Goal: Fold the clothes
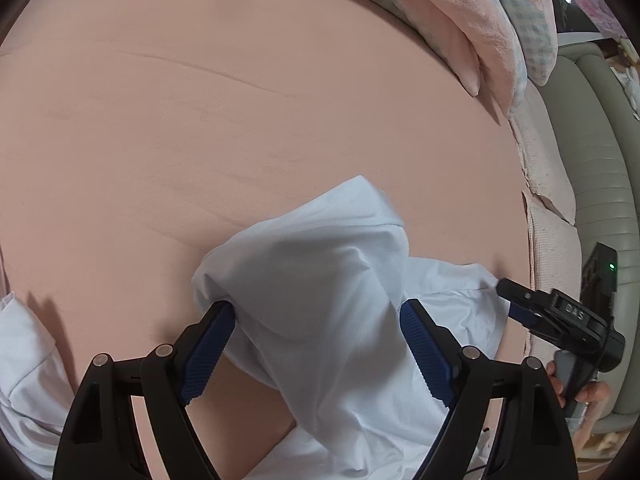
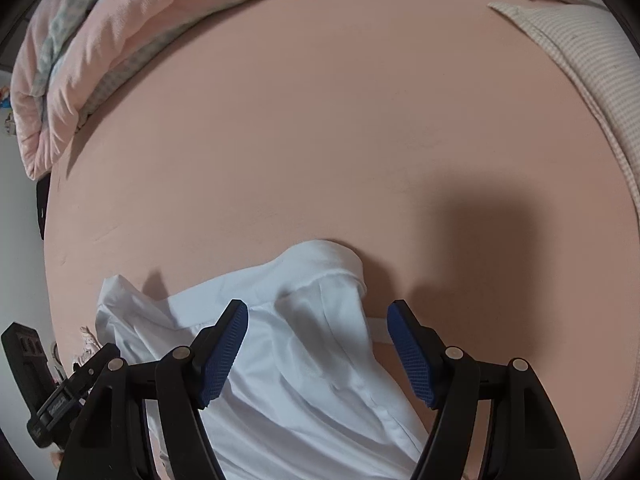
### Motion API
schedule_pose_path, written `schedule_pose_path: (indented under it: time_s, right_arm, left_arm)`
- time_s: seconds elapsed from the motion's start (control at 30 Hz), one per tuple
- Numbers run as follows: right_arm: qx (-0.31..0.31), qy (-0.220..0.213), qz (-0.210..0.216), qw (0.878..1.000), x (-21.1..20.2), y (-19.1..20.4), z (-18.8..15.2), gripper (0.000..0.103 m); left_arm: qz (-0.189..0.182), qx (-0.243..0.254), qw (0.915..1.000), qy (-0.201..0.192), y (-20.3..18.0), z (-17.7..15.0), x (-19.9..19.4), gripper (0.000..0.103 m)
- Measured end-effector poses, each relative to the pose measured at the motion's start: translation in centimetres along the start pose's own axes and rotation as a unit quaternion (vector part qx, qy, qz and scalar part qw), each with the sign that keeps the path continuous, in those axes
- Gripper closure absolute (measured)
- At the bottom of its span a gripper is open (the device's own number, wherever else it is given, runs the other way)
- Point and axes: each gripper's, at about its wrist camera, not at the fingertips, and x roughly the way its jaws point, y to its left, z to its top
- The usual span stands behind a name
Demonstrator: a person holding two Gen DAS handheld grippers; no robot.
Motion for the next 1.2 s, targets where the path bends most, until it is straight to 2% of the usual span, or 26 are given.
schedule_pose_path:
  time_s: [0.23, 0.33, 0.37, 0.4, 0.43, 0.53, 0.57, 0.63, 0.73, 1.03, 1.13, 1.2]
  right_arm:
    - [0.008, 0.026, 0.021, 0.999, 2.1, 0.0, 0.8, 0.034]
    - [0.010, 0.017, 0.003, 1.000, 2.2, -0.1, 0.7, 0.058]
    - [0.007, 0.014, 0.000, 1.000, 2.3, -0.1, 0.6, 0.063]
    - [0.006, 0.013, 0.001, 1.000, 2.3, -0.2, 0.4, 0.065]
    - [0.005, 0.013, 0.004, 1.000, 2.4, -0.3, 0.2, 0.072]
    - [0.011, 0.017, 0.023, 1.000, 2.8, -0.7, -0.4, 0.087]
    - [0.015, 0.018, 0.031, 0.999, 2.9, -0.9, -0.8, 0.093]
    - [0.011, 0.011, 0.036, 0.999, 2.9, -0.9, -1.3, 0.094]
    - [-0.001, -0.002, 0.046, 0.999, 2.0, -0.8, -2.1, 0.095]
    - [-0.047, -0.036, 0.106, 0.993, -2.8, -0.4, -5.8, 0.096]
    - [-0.058, -0.037, 0.105, 0.992, -4.0, -0.6, -7.3, 0.096]
    - [-0.064, -0.039, 0.106, 0.992, -5.1, -0.9, -8.0, 0.096]
  left_arm:
    - [-0.003, -0.006, 0.9999, 0.015, 0.1, -0.6, 1.6, 0.019]
    - [-0.005, -0.009, 0.9997, 0.022, 0.2, -0.9, 2.4, 0.020]
    - [-0.004, -0.010, 0.9997, 0.021, 0.2, -1.1, 2.6, 0.021]
    - [-0.002, -0.010, 0.9998, 0.016, 0.4, -1.3, 2.6, 0.027]
    - [0.001, -0.010, 0.9999, 0.010, 0.6, -1.6, 2.7, 0.040]
    - [0.010, -0.009, 0.9999, -0.008, 1.0, -2.4, 2.9, 0.059]
    - [0.012, -0.009, 0.9998, -0.014, 1.2, -2.7, 3.0, 0.062]
    - [0.006, -0.007, 0.9996, -0.025, 1.4, -3.1, 2.9, 0.078]
    - [-0.014, -0.007, 0.9986, -0.050, 1.7, -3.6, 2.1, 0.086]
    - [-0.034, 0.028, 0.9947, -0.093, 0.3, -4.8, -2.3, 0.094]
    - [-0.048, 0.028, 0.9937, -0.097, 1.4, -6.1, -3.5, 0.095]
    - [-0.061, 0.033, 0.9924, -0.102, -0.3, -6.3, -3.8, 0.095]
